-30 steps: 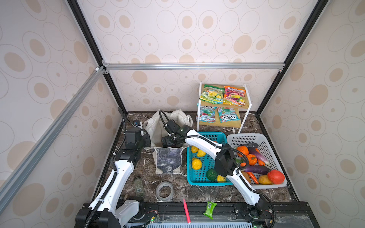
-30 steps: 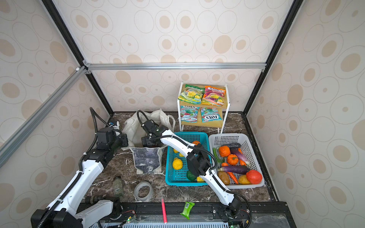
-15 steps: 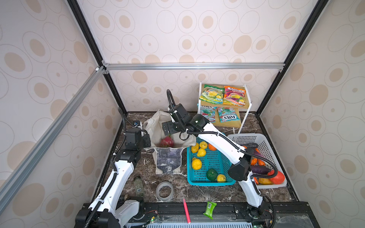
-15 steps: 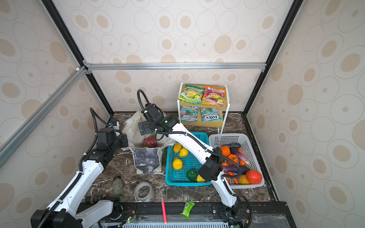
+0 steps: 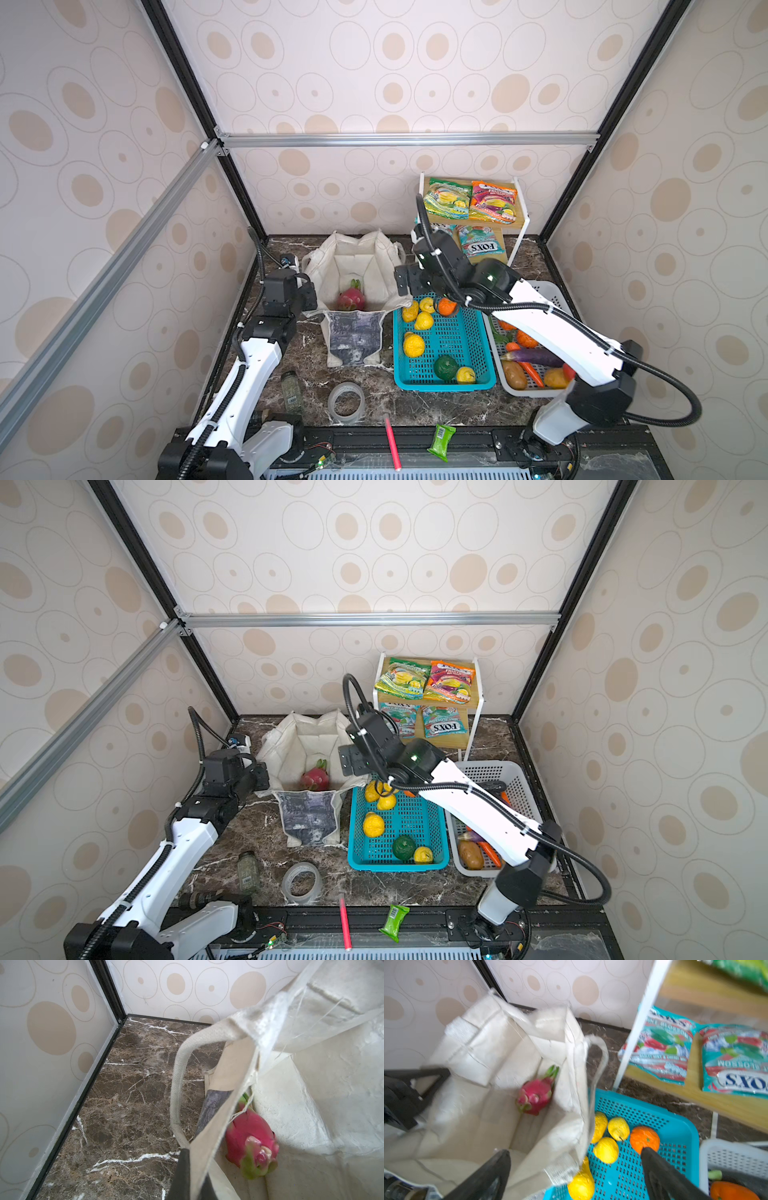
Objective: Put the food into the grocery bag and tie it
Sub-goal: 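Move the right gripper back over the teal basket toward the yellow fruits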
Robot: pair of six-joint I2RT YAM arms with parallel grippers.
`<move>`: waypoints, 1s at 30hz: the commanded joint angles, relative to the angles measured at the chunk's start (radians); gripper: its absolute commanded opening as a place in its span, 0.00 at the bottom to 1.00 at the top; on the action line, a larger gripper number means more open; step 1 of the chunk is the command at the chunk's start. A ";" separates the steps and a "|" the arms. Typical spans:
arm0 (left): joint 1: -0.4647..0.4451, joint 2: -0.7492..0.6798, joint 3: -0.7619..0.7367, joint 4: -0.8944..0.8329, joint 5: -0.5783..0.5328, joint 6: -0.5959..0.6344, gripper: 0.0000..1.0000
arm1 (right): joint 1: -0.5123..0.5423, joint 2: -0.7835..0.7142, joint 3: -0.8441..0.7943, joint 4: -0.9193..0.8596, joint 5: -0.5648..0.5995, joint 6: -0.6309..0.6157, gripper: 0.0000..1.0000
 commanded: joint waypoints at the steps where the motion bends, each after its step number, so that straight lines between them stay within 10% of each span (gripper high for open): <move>1: -0.005 -0.026 0.003 0.013 -0.001 -0.003 0.00 | -0.021 -0.118 -0.232 0.204 -0.046 0.026 1.00; 14: -0.007 -0.026 0.003 0.008 -0.010 -0.003 0.00 | -0.068 -0.209 -0.575 0.286 -0.137 0.195 1.00; 30: -0.009 -0.022 0.002 0.010 -0.013 -0.001 0.00 | -0.067 0.031 -0.685 0.459 -0.258 0.294 0.87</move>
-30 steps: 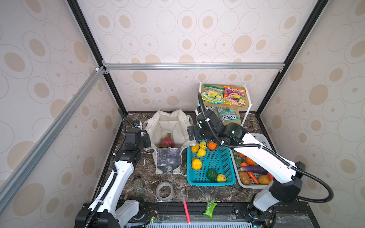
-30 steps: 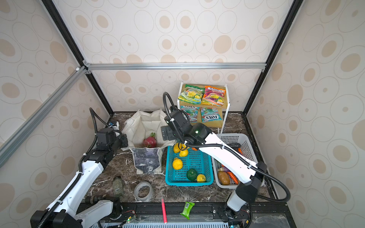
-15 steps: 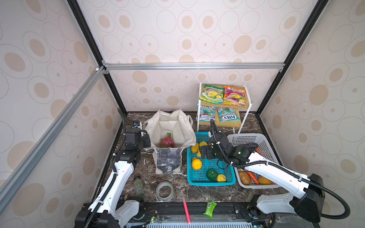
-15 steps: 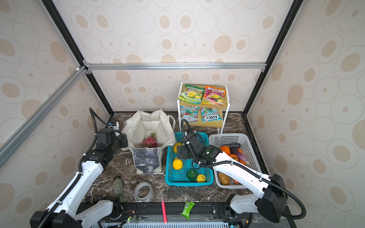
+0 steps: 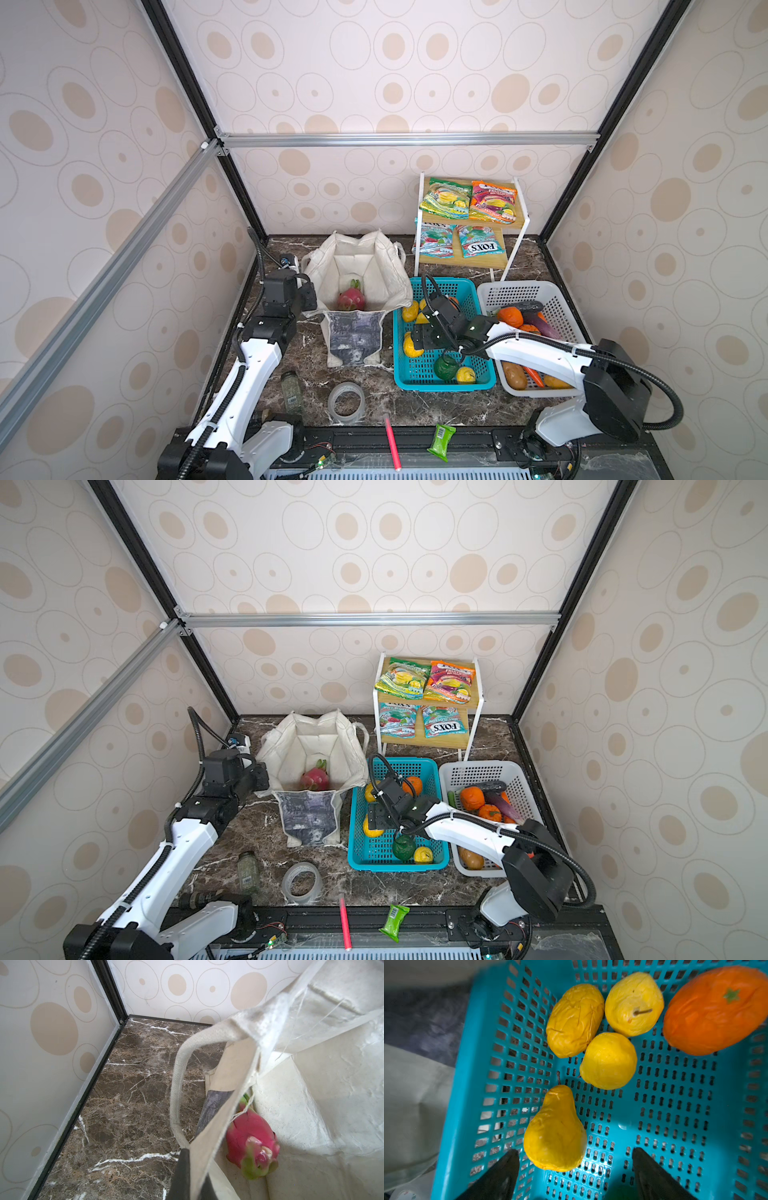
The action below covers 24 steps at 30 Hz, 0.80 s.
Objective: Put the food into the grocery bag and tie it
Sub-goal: 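Move the right gripper back over the teal basket toward the yellow fruits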
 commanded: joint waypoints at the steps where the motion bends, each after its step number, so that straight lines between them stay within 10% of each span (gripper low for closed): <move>1: -0.006 -0.015 0.004 0.009 -0.006 -0.001 0.00 | -0.001 0.030 -0.017 0.060 -0.039 0.033 0.87; 24: -0.007 -0.017 0.003 0.012 -0.010 -0.004 0.00 | -0.034 0.159 -0.007 0.043 -0.012 0.057 0.81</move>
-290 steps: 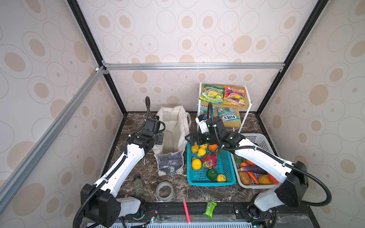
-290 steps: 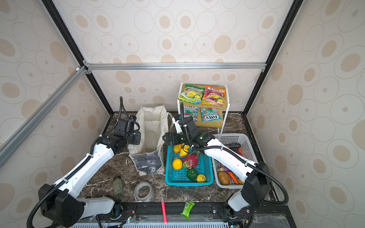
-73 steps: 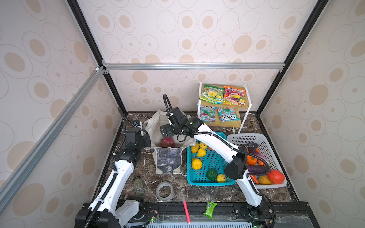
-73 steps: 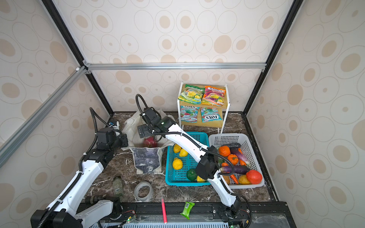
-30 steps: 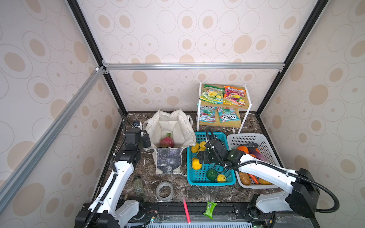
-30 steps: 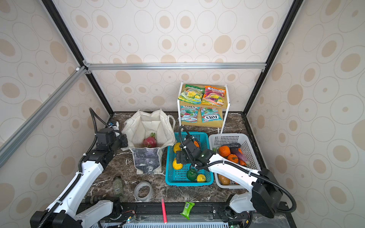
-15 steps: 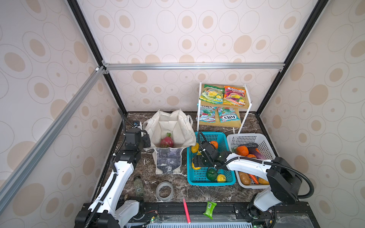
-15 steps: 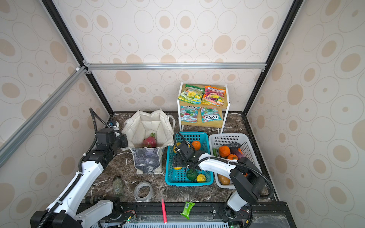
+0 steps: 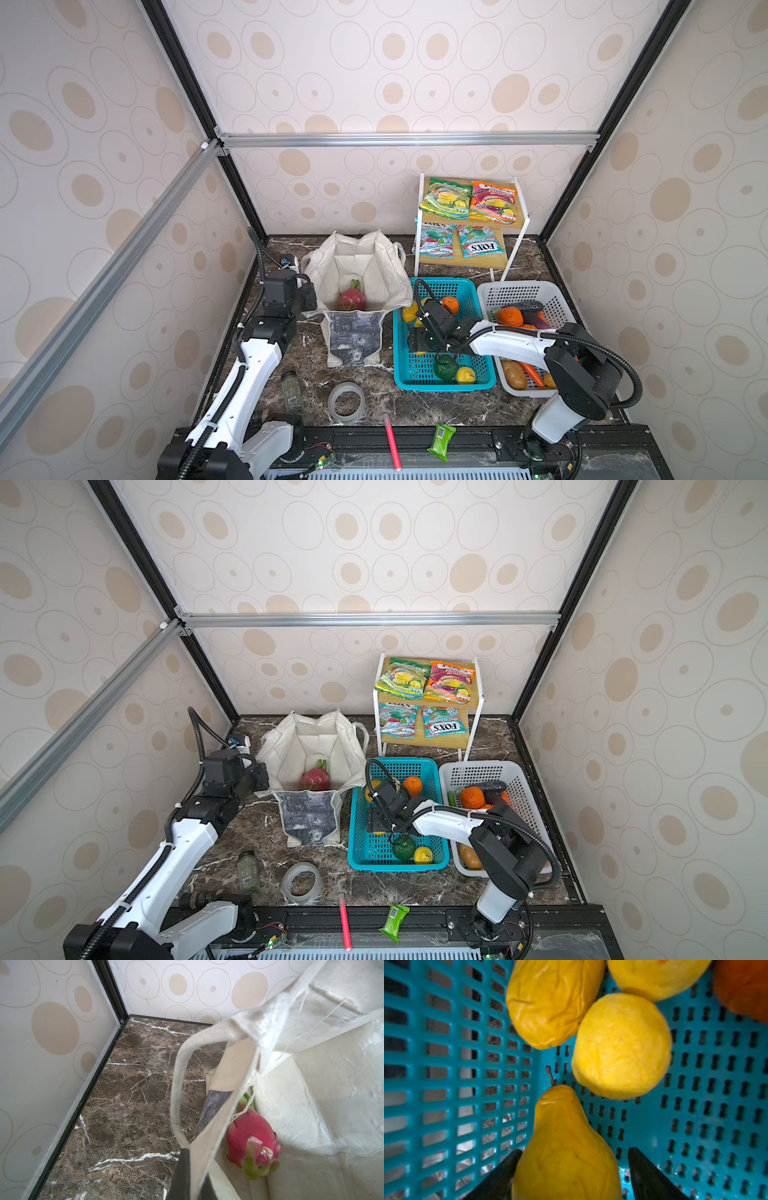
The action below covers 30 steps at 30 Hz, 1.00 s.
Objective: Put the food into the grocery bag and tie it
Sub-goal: 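Move the right gripper back over the teal basket toward the yellow fruits, then grasp the yellow pear in the teal basket with the right gripper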
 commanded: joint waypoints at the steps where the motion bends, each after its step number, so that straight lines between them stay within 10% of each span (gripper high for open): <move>1: -0.006 -0.017 0.003 0.012 -0.006 -0.004 0.00 | -0.001 0.017 0.010 -0.044 0.043 -0.002 0.81; 30: -0.009 -0.028 0.007 0.011 0.005 -0.003 0.00 | 0.005 -0.304 0.308 -0.434 0.285 -0.250 0.63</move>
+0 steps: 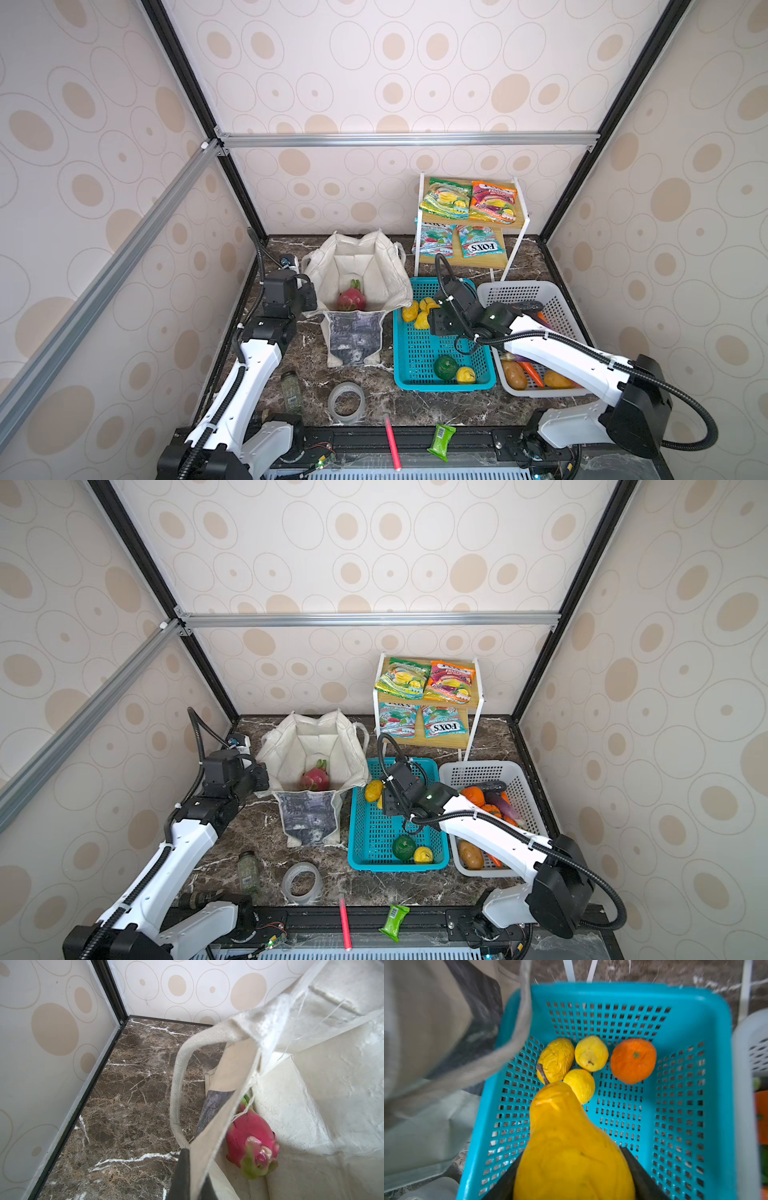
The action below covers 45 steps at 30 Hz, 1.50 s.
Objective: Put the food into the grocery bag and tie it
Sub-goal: 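Grasp the yellow pear in the teal basket with the right gripper, then carry the yellow pear into the tote bag and release it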
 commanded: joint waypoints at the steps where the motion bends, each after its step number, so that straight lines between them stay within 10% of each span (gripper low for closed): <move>1: -0.005 -0.021 0.008 0.009 0.003 -0.004 0.00 | 0.005 -0.003 0.124 -0.086 0.064 -0.101 0.63; 22: -0.011 -0.020 0.006 0.008 -0.003 -0.004 0.00 | 0.146 0.792 0.997 -0.201 -0.155 -0.216 0.62; 35: -0.013 -0.028 0.006 0.011 0.001 -0.005 0.00 | 0.147 1.005 1.032 -0.199 -0.193 -0.158 0.65; 45: -0.013 -0.025 0.006 0.010 -0.003 -0.005 0.00 | 0.152 0.964 1.124 -0.239 -0.200 -0.189 0.90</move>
